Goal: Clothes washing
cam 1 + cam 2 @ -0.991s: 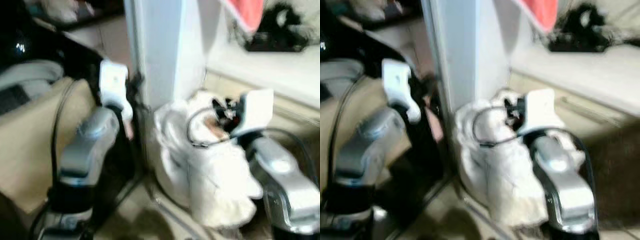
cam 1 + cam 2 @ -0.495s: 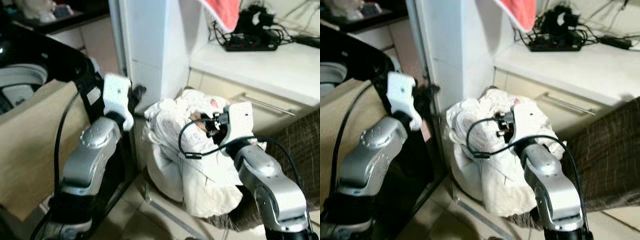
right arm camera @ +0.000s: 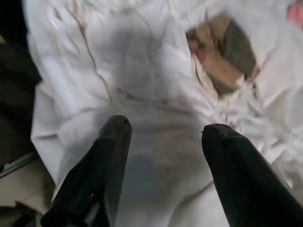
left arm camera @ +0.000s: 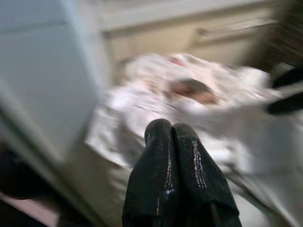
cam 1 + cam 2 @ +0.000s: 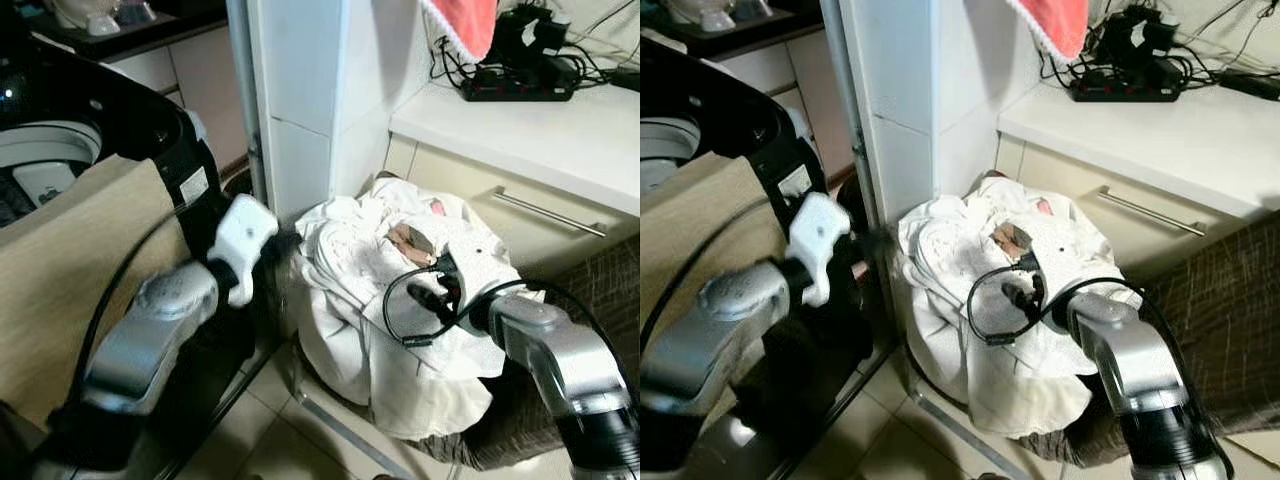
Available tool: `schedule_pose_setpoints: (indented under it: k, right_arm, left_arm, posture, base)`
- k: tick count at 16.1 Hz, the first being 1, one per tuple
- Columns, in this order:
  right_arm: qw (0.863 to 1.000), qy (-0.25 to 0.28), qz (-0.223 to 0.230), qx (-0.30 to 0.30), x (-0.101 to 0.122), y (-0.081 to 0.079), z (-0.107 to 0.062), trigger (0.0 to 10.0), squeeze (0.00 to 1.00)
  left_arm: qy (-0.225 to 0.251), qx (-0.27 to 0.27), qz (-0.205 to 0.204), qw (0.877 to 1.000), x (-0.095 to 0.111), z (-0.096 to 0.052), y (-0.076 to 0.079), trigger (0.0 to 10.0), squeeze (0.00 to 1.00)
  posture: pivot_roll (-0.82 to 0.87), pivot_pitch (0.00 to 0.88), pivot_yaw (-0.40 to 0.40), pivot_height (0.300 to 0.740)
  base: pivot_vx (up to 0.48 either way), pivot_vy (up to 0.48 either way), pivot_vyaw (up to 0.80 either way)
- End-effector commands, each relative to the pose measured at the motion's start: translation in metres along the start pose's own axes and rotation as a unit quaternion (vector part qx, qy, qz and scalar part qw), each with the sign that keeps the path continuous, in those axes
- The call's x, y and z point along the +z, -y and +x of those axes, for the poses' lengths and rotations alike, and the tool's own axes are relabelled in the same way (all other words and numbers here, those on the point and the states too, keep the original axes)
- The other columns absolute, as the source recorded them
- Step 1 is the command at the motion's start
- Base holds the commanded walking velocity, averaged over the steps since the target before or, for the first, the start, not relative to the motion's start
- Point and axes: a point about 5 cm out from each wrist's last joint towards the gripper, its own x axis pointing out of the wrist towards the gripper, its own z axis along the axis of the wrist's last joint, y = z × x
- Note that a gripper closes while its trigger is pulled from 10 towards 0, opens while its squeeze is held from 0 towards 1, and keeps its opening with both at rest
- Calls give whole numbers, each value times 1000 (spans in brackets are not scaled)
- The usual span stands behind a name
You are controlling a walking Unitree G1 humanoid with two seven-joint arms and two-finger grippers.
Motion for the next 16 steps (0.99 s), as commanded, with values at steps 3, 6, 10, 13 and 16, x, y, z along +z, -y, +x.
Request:
schedule_pose_setpoints:
  k: [3,6,10,13,16]
  right_arm:
    - [999,-36,29,-19,0,13,17,10000,1000]
    - [997,-60,47,-21,0,15,22,10000,1000]
    - [993,-93,76,0,-5,12,28,3608,0]
    - [992,-104,77,8,-7,11,27,0,0]
    - [991,-111,77,12,-8,11,27,0,0]
  left_arm:
    - [-19,-85,11,996,0,-6,17,10000,0]
    - [-24,-121,10,992,2,-11,20,10000,0]
    - [-27,-133,8,991,4,-12,20,10000,0]
    - [-27,-137,6,990,4,-12,21,10000,0]
    - [-29,-143,4,989,4,-12,22,10000,0]
  posture:
    - [-49,0,0,740]
    - [-37,0,-2,740]
    - [-40,0,1,740]
    - [-44,0,1,740]
    - [-45,0,0,740]
  base:
    - [0,0,0]
    - [0,0,0]
    - [0,0,0]
    - [0,0,0]
    - [0,0,0]
